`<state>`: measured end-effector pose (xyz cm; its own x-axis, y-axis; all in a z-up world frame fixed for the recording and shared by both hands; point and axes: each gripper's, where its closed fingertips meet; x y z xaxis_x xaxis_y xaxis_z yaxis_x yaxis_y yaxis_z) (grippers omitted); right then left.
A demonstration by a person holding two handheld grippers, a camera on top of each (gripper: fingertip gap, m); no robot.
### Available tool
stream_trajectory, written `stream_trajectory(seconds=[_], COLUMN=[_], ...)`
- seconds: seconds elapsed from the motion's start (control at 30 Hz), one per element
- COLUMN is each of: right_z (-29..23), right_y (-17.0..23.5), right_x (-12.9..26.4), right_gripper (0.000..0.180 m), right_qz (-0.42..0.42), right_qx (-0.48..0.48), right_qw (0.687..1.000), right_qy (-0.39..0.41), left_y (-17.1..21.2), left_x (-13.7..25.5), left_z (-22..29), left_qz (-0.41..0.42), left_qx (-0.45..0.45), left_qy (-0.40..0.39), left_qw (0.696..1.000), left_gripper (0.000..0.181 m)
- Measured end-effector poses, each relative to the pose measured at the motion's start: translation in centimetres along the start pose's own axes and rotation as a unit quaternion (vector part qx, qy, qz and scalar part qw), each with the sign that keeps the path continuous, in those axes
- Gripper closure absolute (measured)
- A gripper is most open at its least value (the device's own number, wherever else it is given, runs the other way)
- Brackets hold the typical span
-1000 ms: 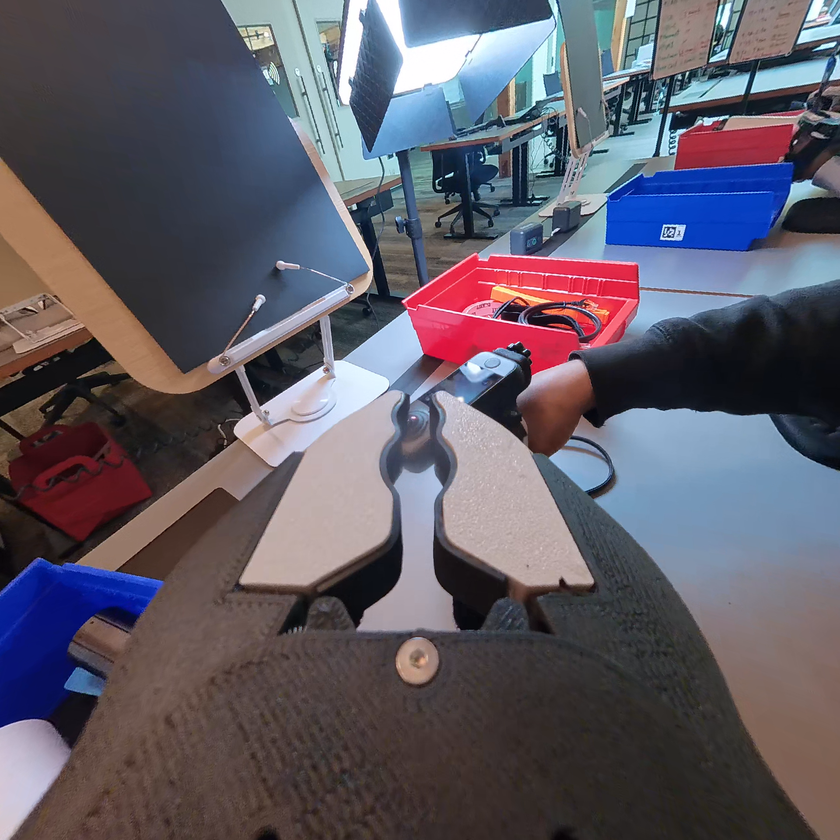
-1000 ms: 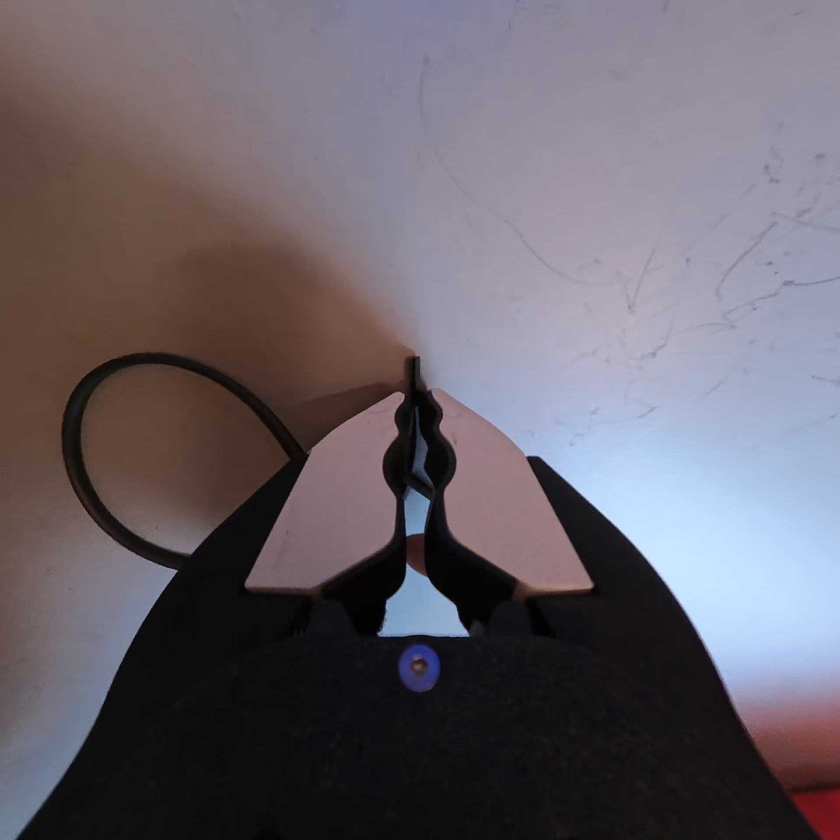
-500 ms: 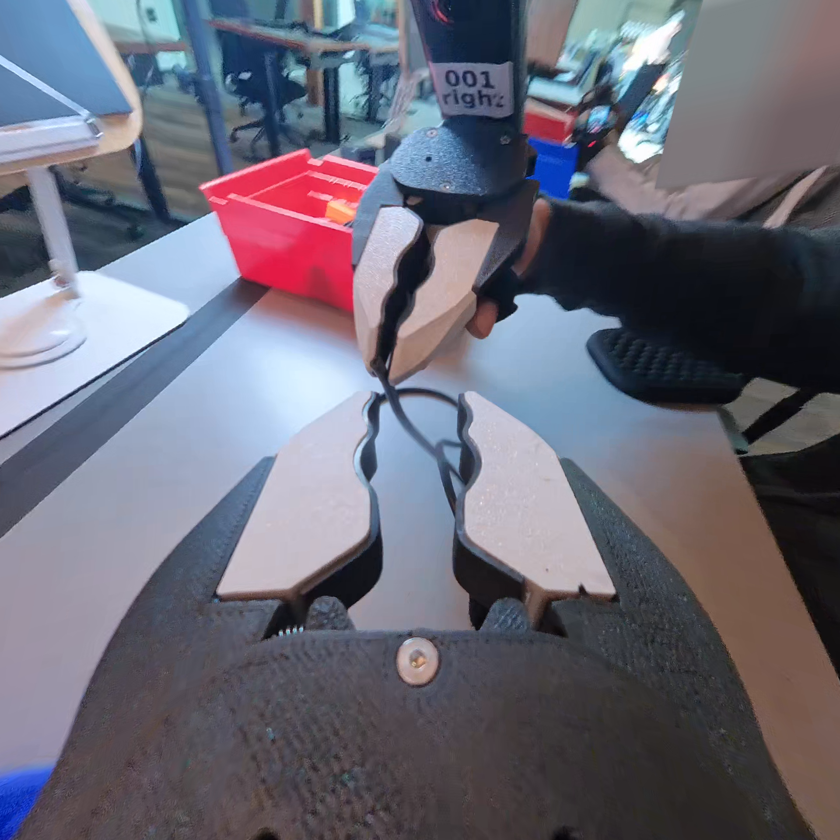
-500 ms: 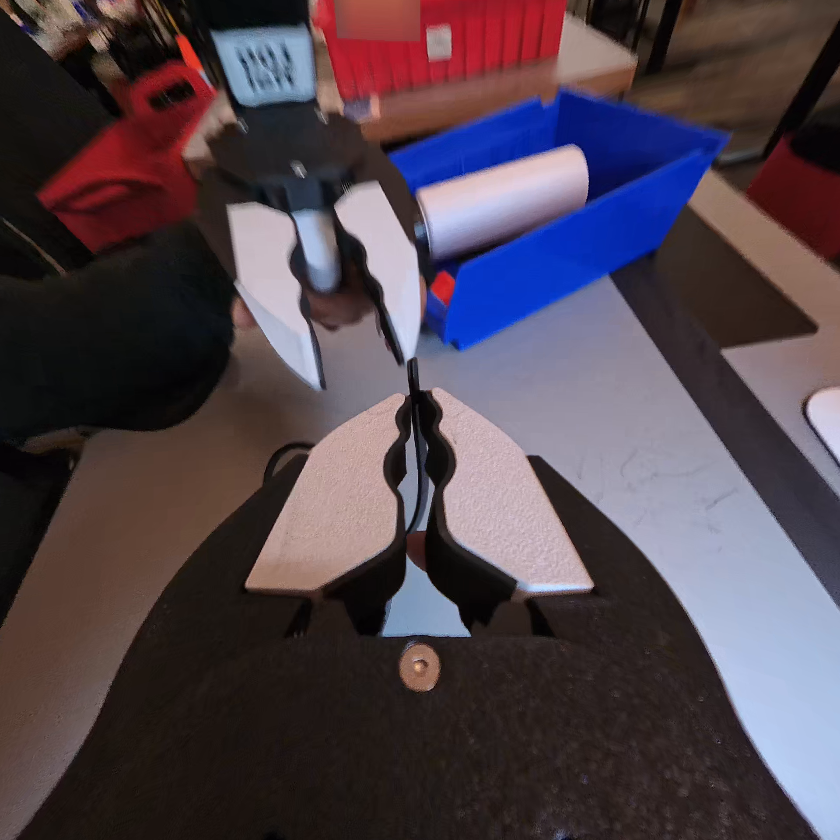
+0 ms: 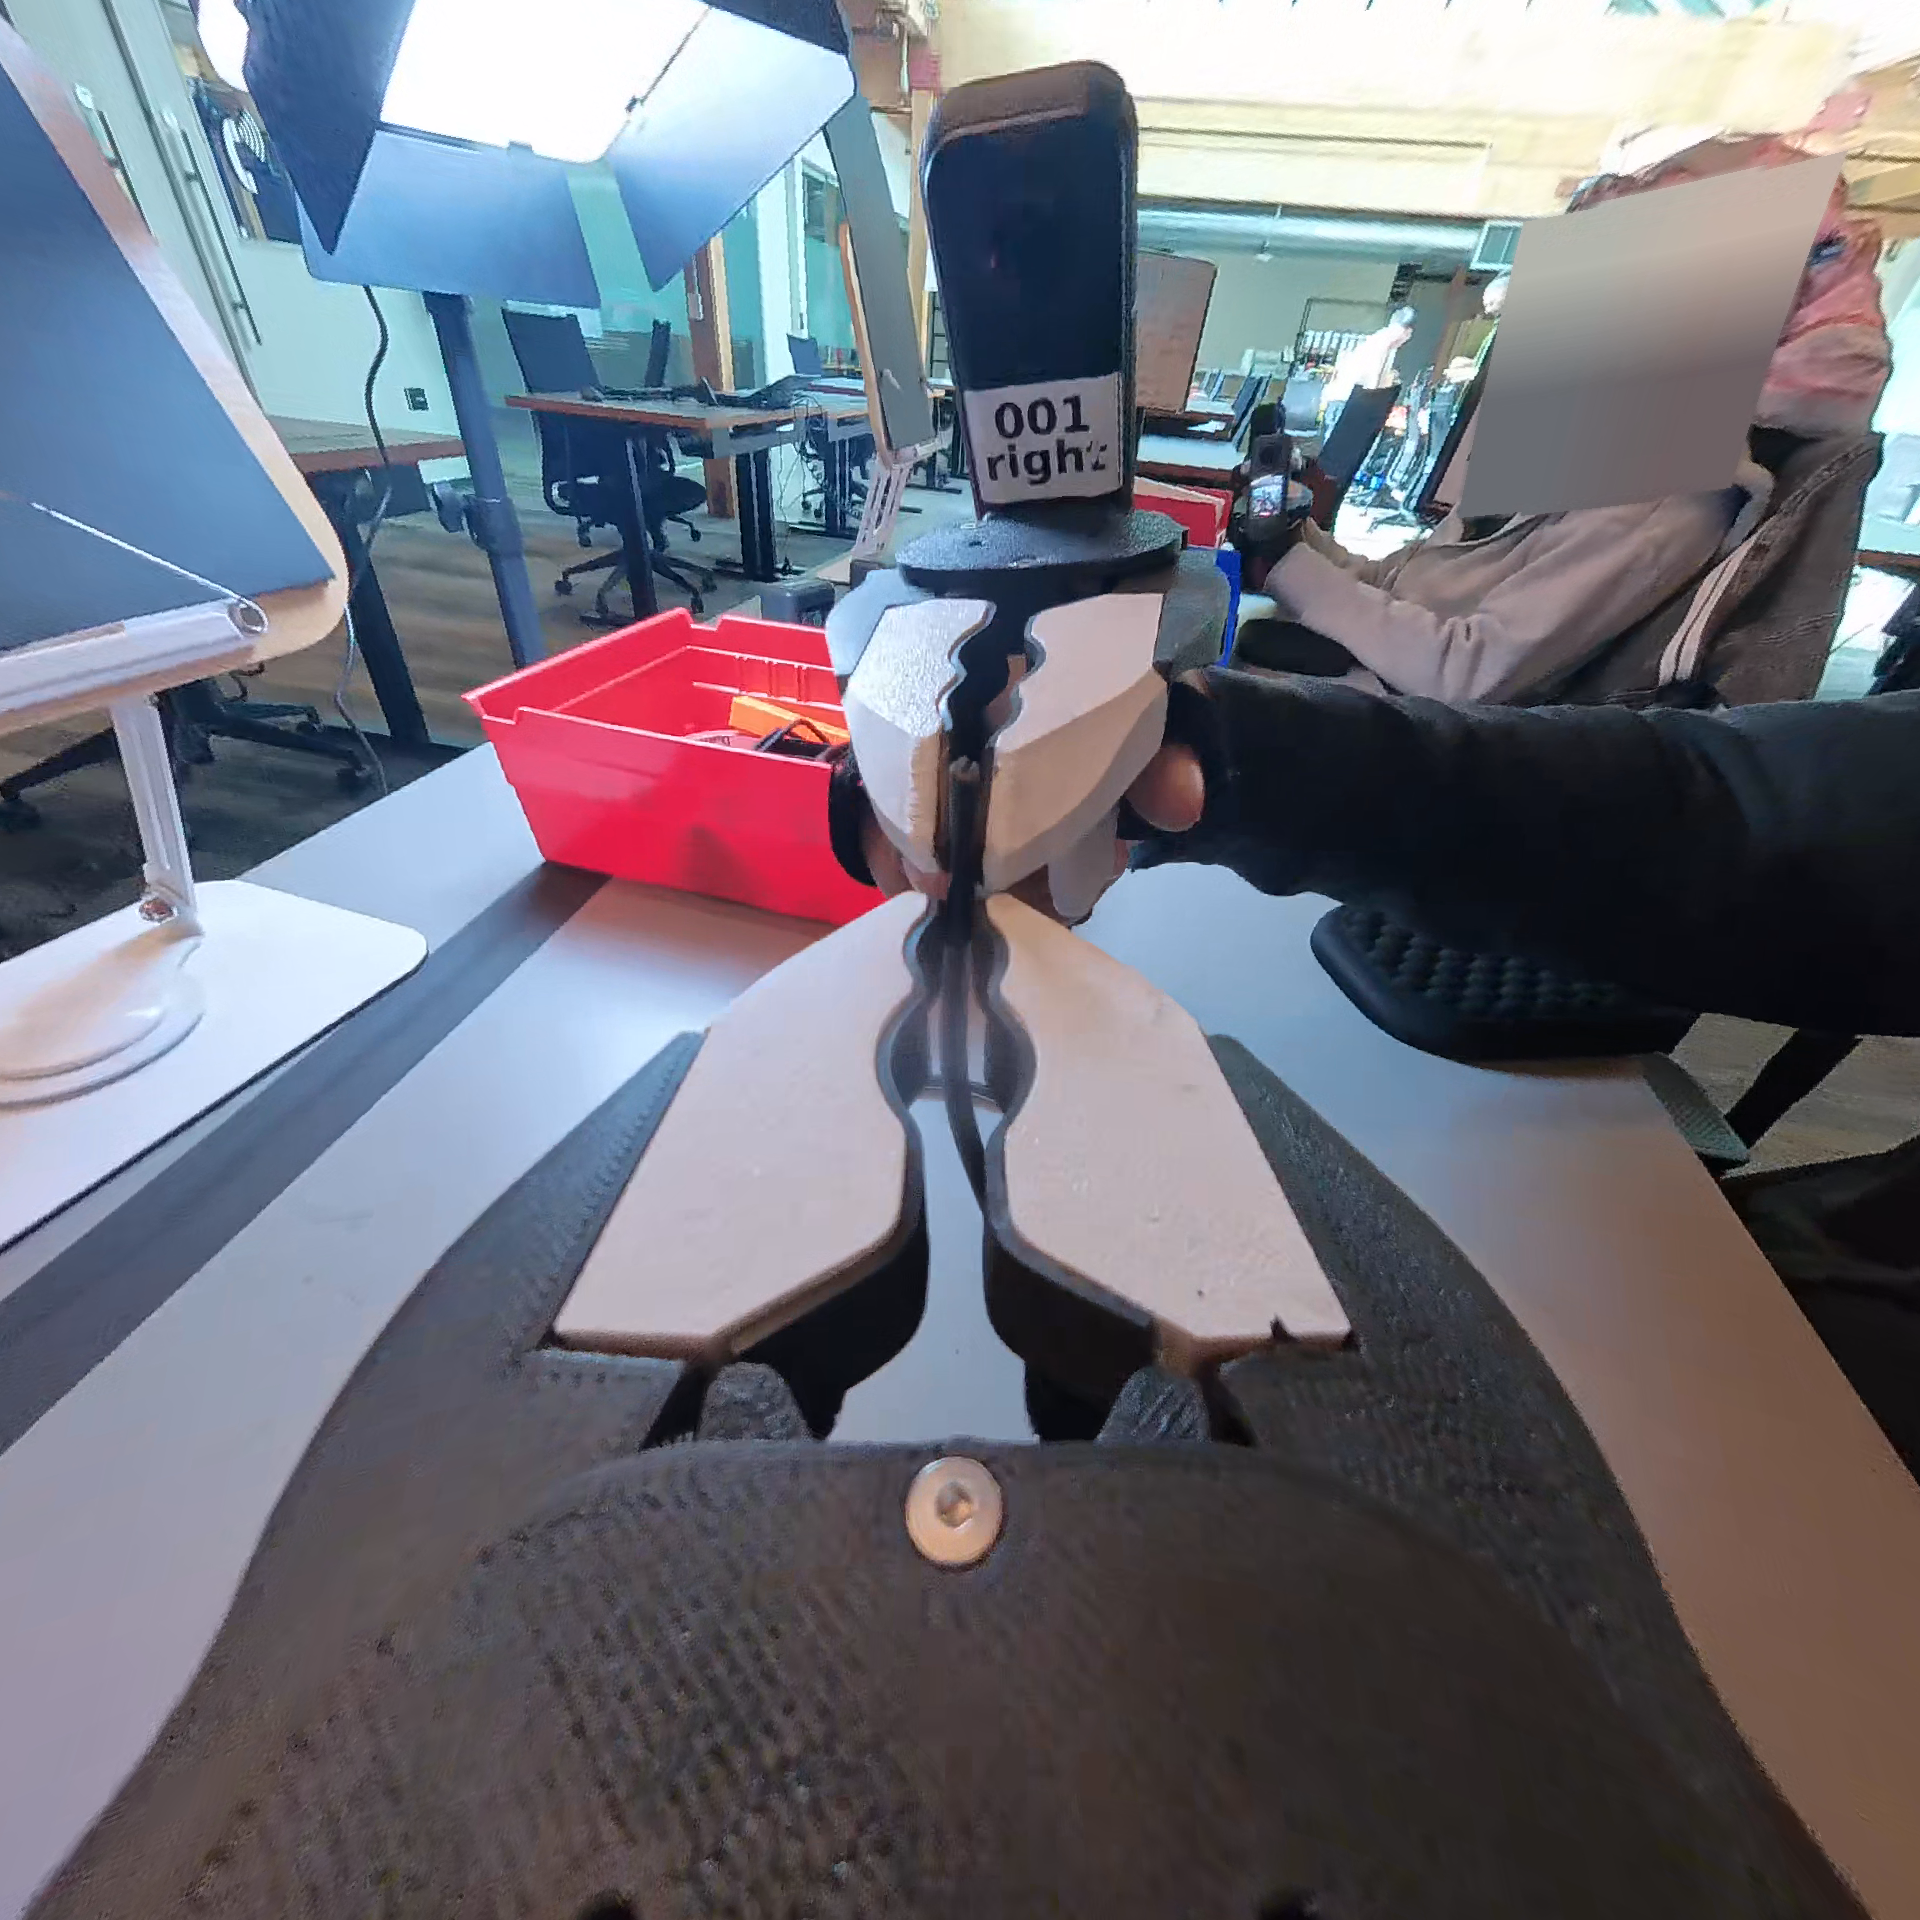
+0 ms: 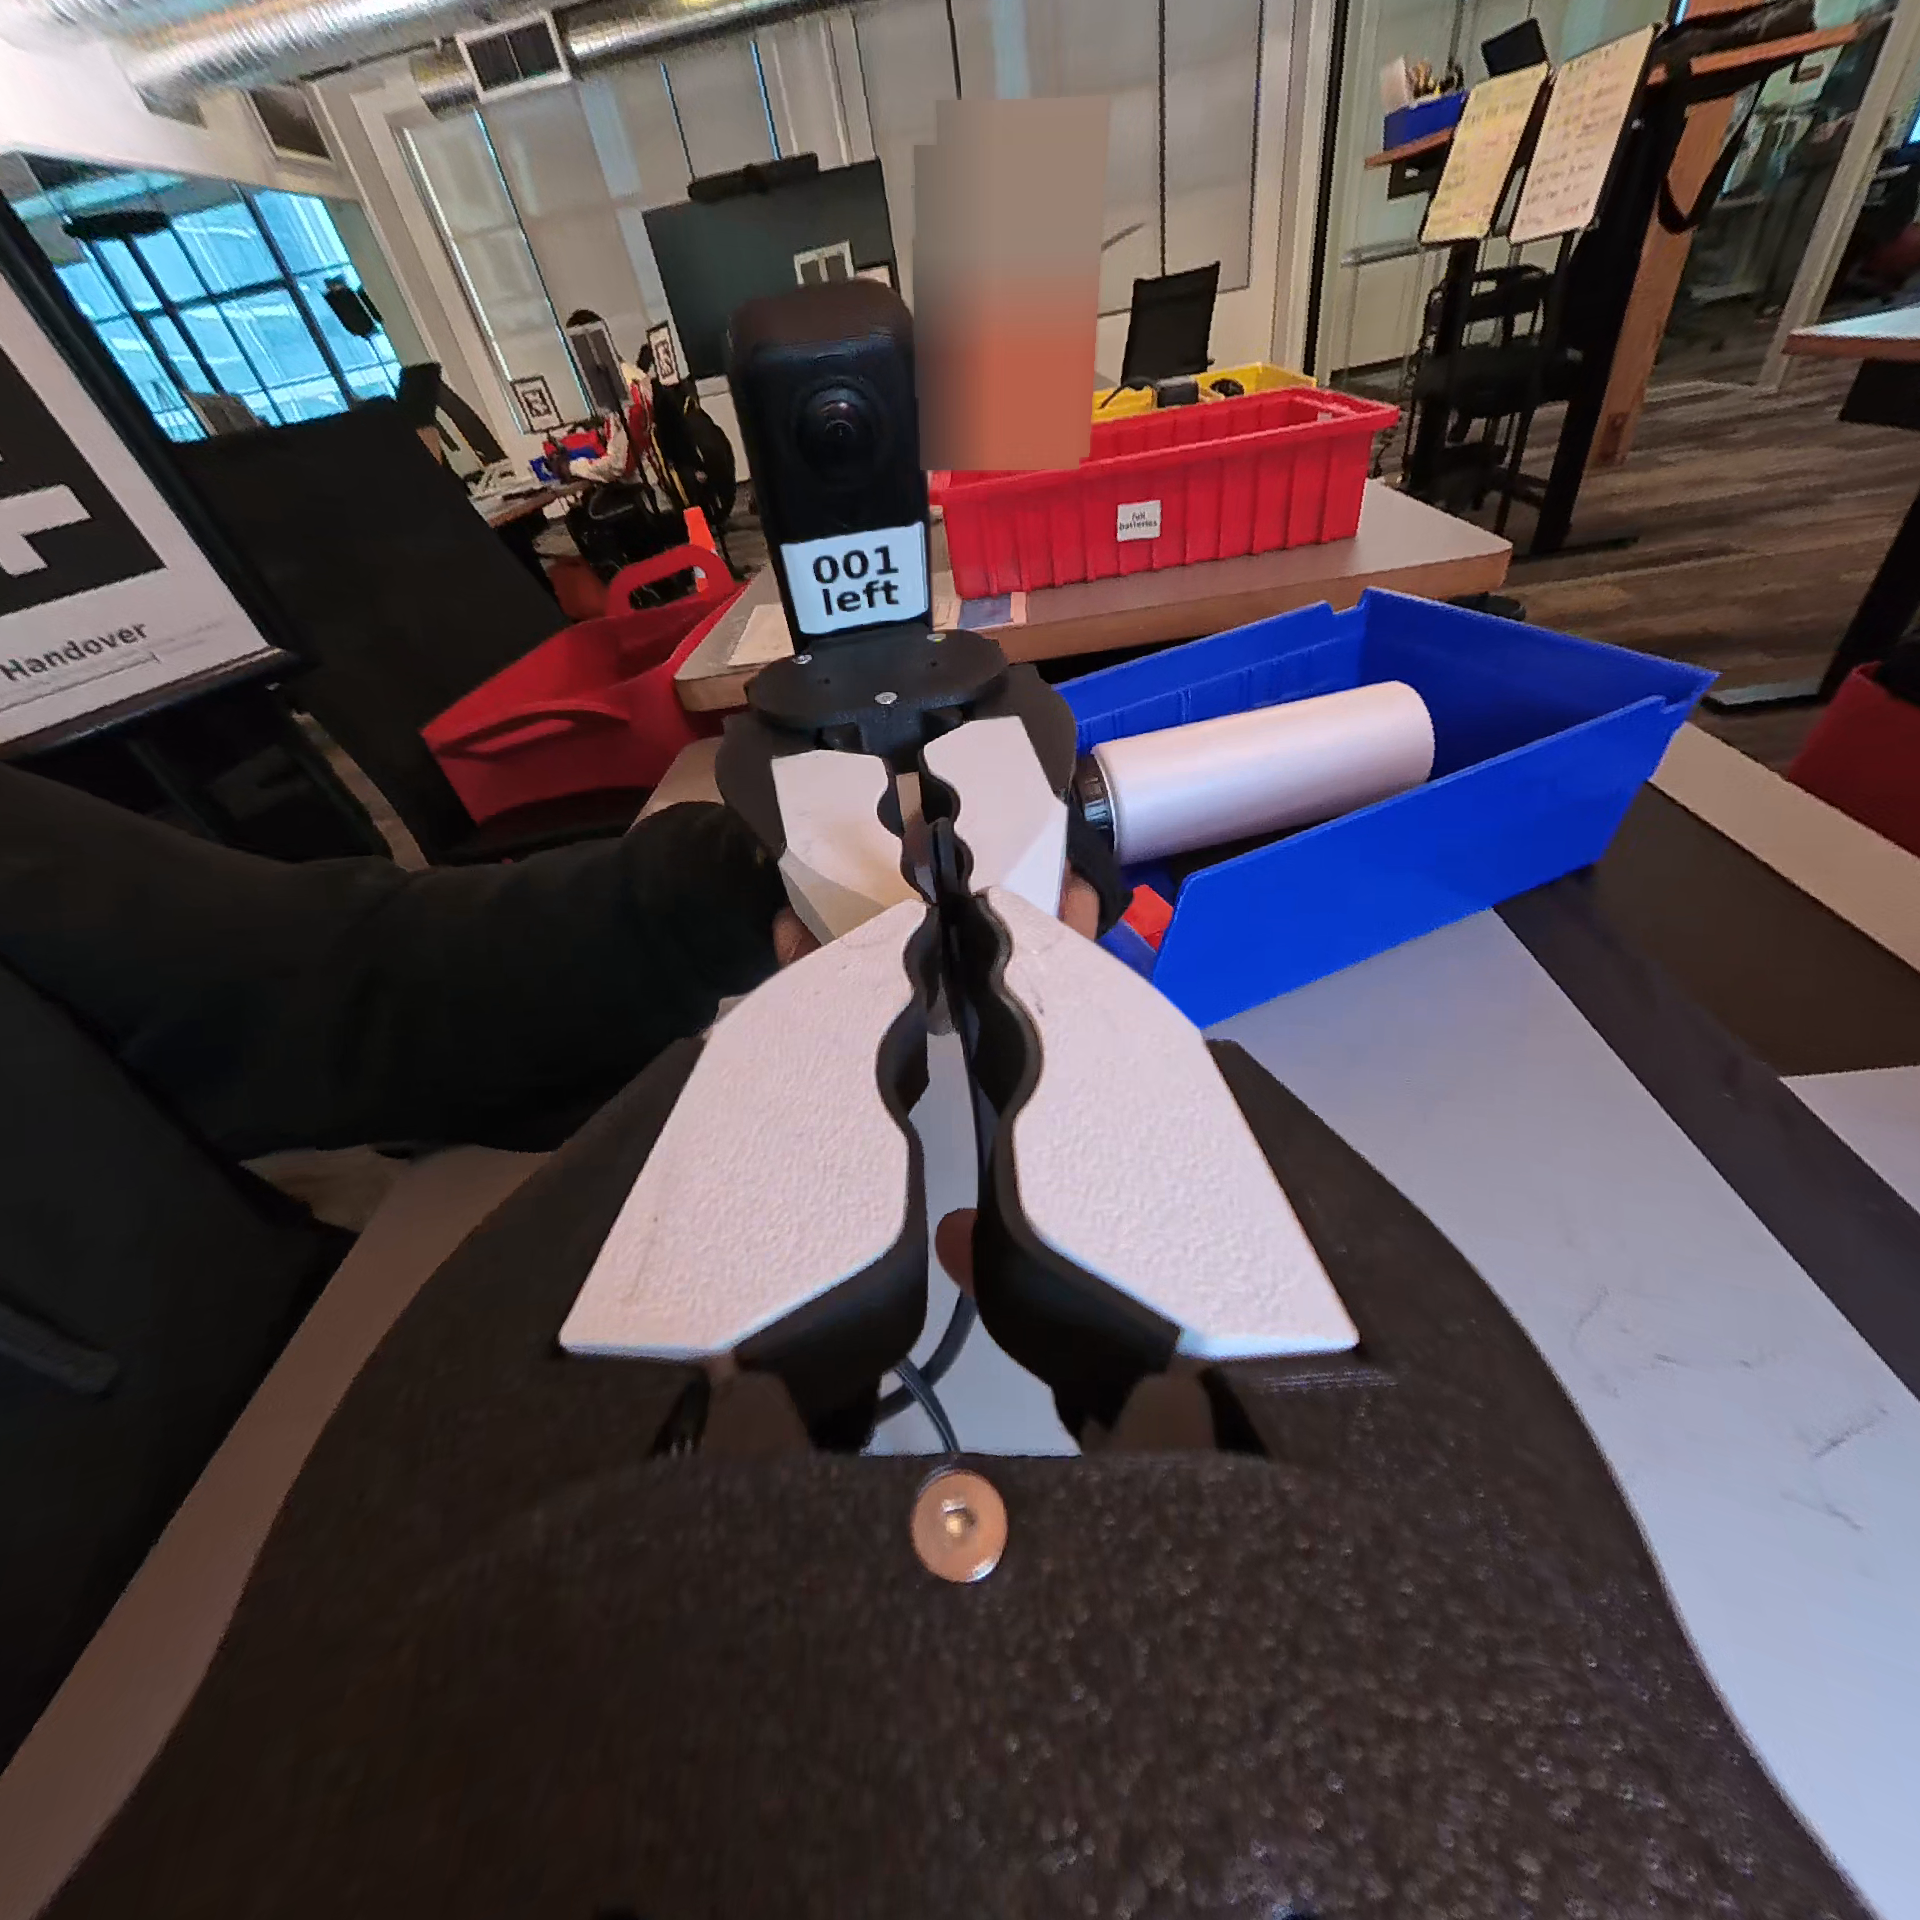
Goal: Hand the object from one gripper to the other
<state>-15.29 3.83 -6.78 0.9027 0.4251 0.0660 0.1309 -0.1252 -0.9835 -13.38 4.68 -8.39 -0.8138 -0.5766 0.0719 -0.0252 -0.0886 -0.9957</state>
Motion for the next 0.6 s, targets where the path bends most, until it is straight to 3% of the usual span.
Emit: stream_trajectory(seconds=[0.13, 0.27, 0.33, 0.4, 0.6], right_z=[1.3, 5.9, 7.4, 8.0, 9.3], right_y=[-1.1, 6.8, 12.1, 15.6, 19.5], right_x=[2.0, 5.3, 6.2, 6.3, 6.0], right_gripper=[0.156, 0.157, 0.157, 0.157, 0.162], right_qz=[0.009, -0.235, -0.361, -0.427, -0.493], right_qx=[0.029, 0.09, 0.088, 0.067, -0.017], right_qw=[0.998, 0.955, 0.915, 0.891, 0.865], right_qy=[0.056, 0.157, 0.157, 0.137, 0.092], left_y=[-0.4, -0.2, -0.5, -0.8, -2.5], left_x=[0.5, 1.8, 2.3, 2.6, 4.1], left_z=[-1.1, -2.7, -2.8, -2.7, -2.3], left_qz=[-0.021, -0.033, -0.029, -0.028, -0.012], left_qx=[0.016, 0.041, 0.048, 0.042, 0.027], left_qy=[-0.032, -0.055, -0.052, -0.052, -0.05], left_qw=[0.999, 0.997, 0.997, 0.997, 0.998], left_gripper=[0.177, 0.177, 0.177, 0.177, 0.177])
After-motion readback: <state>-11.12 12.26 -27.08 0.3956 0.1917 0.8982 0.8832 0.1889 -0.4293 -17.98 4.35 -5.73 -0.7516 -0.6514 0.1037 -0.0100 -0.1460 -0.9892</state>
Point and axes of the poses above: each gripper's, where its closed fingertips meet, x back along the fingers, y out of its underside, z = x × y across the jaws, and after that the axes turned 8 degrees about -y, right-handed
